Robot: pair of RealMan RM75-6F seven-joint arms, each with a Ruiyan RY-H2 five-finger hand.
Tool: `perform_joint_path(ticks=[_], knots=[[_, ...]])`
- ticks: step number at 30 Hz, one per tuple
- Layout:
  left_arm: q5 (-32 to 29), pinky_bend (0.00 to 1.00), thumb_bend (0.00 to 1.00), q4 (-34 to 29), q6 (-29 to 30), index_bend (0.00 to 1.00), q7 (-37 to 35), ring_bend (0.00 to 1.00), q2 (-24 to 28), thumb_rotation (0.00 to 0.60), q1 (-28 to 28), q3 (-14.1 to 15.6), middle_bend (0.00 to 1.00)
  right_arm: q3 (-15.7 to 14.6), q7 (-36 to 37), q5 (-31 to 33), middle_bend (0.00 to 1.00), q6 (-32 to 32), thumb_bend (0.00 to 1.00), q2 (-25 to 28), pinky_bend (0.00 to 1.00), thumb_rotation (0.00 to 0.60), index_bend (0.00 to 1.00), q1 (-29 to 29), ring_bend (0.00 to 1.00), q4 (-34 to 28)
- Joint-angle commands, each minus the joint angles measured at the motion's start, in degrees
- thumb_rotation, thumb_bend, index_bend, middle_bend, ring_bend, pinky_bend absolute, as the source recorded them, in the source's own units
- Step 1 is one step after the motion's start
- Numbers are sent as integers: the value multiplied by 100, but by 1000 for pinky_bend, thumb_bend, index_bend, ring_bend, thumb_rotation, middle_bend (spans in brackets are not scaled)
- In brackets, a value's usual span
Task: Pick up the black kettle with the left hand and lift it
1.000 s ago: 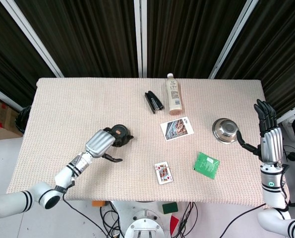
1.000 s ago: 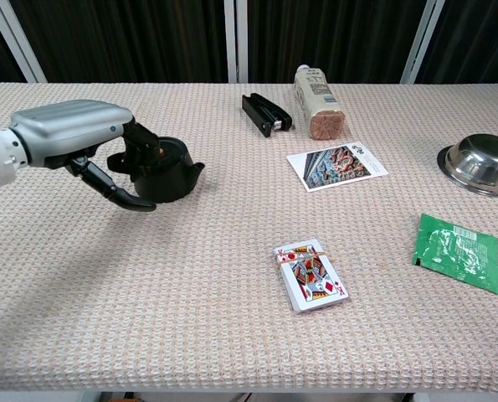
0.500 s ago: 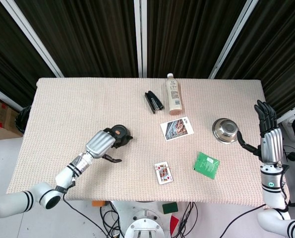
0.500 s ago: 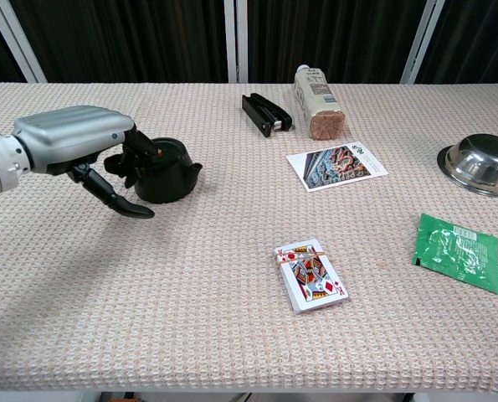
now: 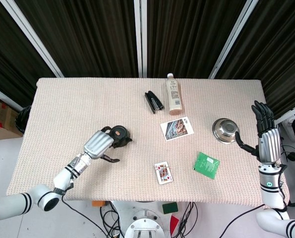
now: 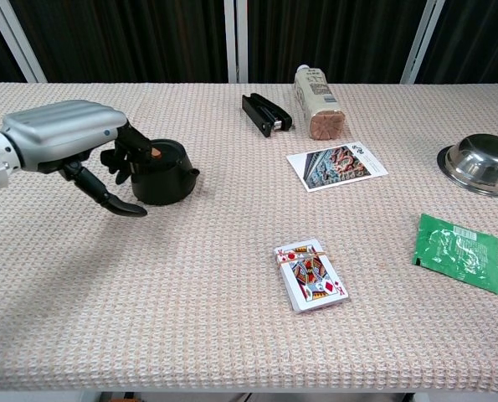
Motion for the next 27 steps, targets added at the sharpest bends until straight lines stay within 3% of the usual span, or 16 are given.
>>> perform_joint_path(ticks=[1, 19, 27], knots=[[-54, 204, 0, -8, -30, 583, 44, 569, 18, 361, 4, -10, 631, 0, -5, 0, 0, -12, 350, -1, 15, 600, 0, 7, 0, 4], [-96, 202, 0, 163, -194, 623, -70, 620, -24, 365, -20, 43, 675, 7, -38, 41, 0, -81, 350, -41, 15, 600, 0, 34, 0, 48], [-81, 204, 0, 76, -139, 729, -14, 715, 97, 363, 36, 85, 768, 14, 5, 79, 0, -110, 350, -50, 15, 600, 0, 31, 0, 79]])
